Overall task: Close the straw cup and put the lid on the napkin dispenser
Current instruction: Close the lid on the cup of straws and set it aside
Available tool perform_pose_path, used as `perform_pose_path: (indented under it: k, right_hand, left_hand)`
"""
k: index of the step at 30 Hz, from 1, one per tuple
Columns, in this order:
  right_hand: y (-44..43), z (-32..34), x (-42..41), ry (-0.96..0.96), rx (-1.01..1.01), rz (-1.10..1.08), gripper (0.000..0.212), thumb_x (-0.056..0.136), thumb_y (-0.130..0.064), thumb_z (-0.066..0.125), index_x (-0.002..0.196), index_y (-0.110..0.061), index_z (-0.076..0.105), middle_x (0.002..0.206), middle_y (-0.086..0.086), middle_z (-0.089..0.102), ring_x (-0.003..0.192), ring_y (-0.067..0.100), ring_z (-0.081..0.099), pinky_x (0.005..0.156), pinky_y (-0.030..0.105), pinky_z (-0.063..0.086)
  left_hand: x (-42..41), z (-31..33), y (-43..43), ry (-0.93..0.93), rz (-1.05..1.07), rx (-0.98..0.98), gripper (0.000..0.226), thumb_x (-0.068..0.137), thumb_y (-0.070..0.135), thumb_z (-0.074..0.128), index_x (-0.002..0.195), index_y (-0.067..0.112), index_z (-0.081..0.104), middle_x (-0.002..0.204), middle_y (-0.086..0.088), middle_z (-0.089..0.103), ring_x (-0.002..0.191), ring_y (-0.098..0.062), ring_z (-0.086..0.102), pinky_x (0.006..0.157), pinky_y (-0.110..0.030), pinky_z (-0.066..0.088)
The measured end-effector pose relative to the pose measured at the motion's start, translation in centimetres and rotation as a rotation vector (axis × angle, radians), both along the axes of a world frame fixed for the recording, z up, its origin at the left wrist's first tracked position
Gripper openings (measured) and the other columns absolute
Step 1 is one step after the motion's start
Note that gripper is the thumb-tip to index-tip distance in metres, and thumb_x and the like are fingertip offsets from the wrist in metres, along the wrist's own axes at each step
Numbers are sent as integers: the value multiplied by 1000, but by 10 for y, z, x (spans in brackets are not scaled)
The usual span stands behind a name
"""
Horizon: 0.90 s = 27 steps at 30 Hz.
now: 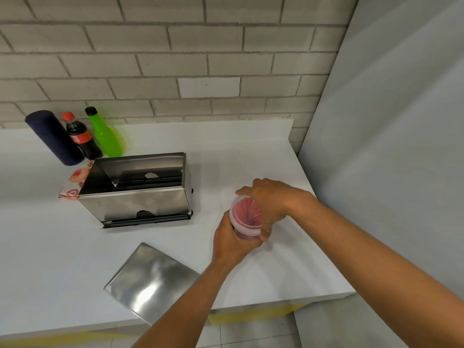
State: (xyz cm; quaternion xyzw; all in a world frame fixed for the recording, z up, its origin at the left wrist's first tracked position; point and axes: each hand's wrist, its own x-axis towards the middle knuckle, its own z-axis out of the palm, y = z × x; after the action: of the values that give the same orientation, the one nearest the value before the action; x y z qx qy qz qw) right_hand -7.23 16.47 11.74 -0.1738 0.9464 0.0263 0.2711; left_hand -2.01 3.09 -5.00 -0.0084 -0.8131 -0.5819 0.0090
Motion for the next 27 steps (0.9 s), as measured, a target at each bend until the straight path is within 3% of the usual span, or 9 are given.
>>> perform_pose_path:
  k: [3, 6, 9, 11, 15, 17, 20, 22, 27]
  right_hand:
    - [0, 1, 3, -44, -5, 82, 143, 50, -28, 104, 162, -43, 17, 162, 3, 26, 148, 27, 28, 111, 46, 44]
    - [0, -1, 1, -36, -28, 99, 134, 53, -20, 101, 160, -43, 24, 152, 2, 37, 140, 26, 37, 103, 43, 50]
    - [2, -1, -2, -4, -57, 83, 127, 50, -32, 100, 156, -44, 31, 137, 0, 45, 127, 24, 46, 96, 41, 54]
    - [4, -3, -4, 15, -71, 54, 125, 47, -44, 99, 153, -44, 32, 130, -2, 46, 120, 23, 51, 89, 39, 56]
    - [5, -8, -3, 49, -71, -4, 123, 45, -57, 95, 151, -42, 33, 130, -2, 48, 117, 23, 56, 80, 33, 53]
    - [3, -7, -3, 37, -42, -7, 129, 46, -56, 97, 154, -41, 29, 137, 0, 46, 124, 26, 54, 84, 35, 53]
    - [2, -3, -2, -18, 4, 47, 147, 46, -43, 102, 161, -45, 12, 163, 4, 26, 148, 29, 32, 108, 45, 47]
    - [2, -1, -2, -54, 4, 91, 146, 50, -32, 103, 162, -47, 10, 168, 3, 17, 153, 28, 22, 114, 48, 42]
    - [5, -3, -6, -33, -43, 107, 127, 50, -30, 100, 155, -47, 31, 138, -3, 45, 126, 23, 47, 95, 42, 54]
  left_hand:
    - [0, 0, -1, -8, 3, -6, 96, 46, 55, 99, 128, 49, 50, 117, 23, 67, 106, 7, 65, 79, -8, 54]
    - [-1, -3, 0, -15, -2, 0, 97, 48, 49, 100, 133, 37, 55, 120, 18, 69, 106, -1, 68, 83, -19, 59]
    - [0, -4, 1, 2, 12, 11, 102, 48, 52, 100, 137, 34, 55, 121, 15, 69, 108, -3, 68, 85, -18, 58]
    - [0, -5, 3, 3, 14, 16, 104, 49, 52, 100, 140, 30, 54, 124, 12, 68, 110, -8, 67, 89, -25, 60]
    - [-1, -8, 4, 6, 11, -4, 106, 52, 52, 100, 143, 27, 52, 128, 7, 66, 113, -13, 67, 92, -30, 61]
    - [-1, -7, 4, 5, 5, -13, 107, 50, 56, 99, 142, 29, 52, 127, 10, 66, 112, -10, 67, 90, -23, 60]
    - [-1, -5, 2, 2, 1, -5, 107, 45, 60, 98, 139, 35, 53, 122, 18, 66, 108, -1, 66, 82, -10, 55]
    - [-1, -5, 1, -3, 3, -12, 103, 46, 60, 98, 136, 39, 53, 120, 21, 67, 107, 3, 66, 82, -11, 56]
    - [-1, -7, 3, -20, -13, -8, 98, 50, 58, 98, 135, 44, 52, 120, 20, 68, 108, 0, 67, 84, -22, 60]
